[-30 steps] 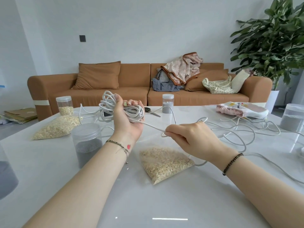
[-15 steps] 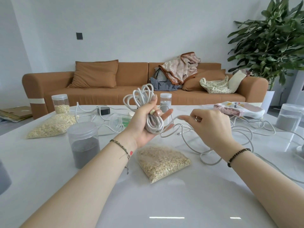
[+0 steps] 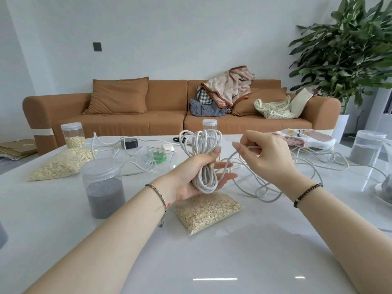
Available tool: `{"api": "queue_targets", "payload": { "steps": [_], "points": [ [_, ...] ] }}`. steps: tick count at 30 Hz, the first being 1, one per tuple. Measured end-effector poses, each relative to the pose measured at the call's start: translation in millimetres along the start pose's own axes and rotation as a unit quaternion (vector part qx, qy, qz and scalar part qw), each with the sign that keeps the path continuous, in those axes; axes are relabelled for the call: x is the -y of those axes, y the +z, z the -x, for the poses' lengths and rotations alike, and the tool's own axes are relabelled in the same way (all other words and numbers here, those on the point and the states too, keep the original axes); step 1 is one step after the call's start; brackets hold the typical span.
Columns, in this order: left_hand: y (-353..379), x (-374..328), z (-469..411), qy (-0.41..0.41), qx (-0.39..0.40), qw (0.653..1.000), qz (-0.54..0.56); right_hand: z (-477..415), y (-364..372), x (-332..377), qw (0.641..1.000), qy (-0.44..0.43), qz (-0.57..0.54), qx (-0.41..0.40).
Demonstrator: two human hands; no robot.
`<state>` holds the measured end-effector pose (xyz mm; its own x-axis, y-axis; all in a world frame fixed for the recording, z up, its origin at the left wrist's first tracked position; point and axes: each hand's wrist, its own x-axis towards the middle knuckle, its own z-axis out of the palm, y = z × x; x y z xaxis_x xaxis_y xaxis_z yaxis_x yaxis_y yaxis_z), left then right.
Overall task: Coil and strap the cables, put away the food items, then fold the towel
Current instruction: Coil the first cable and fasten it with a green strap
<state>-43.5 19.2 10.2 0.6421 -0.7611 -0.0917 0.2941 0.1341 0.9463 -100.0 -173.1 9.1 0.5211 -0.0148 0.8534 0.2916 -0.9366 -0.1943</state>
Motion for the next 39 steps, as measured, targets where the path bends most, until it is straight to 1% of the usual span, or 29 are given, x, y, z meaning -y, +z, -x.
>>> {"api": "queue_targets", "payload": {
  "steps": [3,7,9,11,17,19,22,26,31,35,39],
  "points": [
    [-0.9,0.9,-1.3,0.006,-0.003,1.0,-0.015,2.1,2.3,-1.4,1.0,-0.002,-0.023,0.009],
    [-3.7,1.3,-2.2,0.021,-0.019,0.997,-0.069,4.2,9.1,1.5,1.0,-0.02,0.013,-0.014],
    [-3.8,1.7,-2.4,0.022,-0.019,0.997,-0.078,4.8,11.2,1.5,0.999,-0.028,0.021,-0.017],
    [-3.1,2.4,-2.4,0.012,-0.009,0.998,-0.067,5.3,12.3,1.4,0.999,-0.039,0.019,-0.018],
    [-0.1,3.5,-2.8,-0.022,0.07,0.997,-0.035,5.4,11.6,3.7,0.998,-0.059,-0.002,-0.031],
    [1.0,2.7,-1.6,-0.024,0.076,0.997,-0.019,5.4,10.5,4.6,0.998,-0.058,-0.009,-0.034],
    [1.1,2.1,-0.3,-0.021,0.064,0.998,-0.006,4.5,7.9,5.8,0.998,-0.05,-0.008,-0.03],
    [-2.6,-0.1,-1.8,0.029,0.023,0.999,0.004,4.4,6.2,1.6,0.999,-0.051,0.011,-0.002],
    [-4.6,-7.0,-2.7,0.078,0.006,0.995,0.068,6.4,7.6,-0.2,0.998,-0.047,0.031,0.029],
    [-5.4,-16.0,0.3,0.14,-0.014,0.985,0.102,6.4,7.9,-1.9,0.998,-0.036,0.032,0.044],
    [-9.6,-24.0,3.0,0.189,-0.031,0.971,0.141,7.0,8.7,-2.9,0.998,-0.03,0.01,0.05]
  ]
}}
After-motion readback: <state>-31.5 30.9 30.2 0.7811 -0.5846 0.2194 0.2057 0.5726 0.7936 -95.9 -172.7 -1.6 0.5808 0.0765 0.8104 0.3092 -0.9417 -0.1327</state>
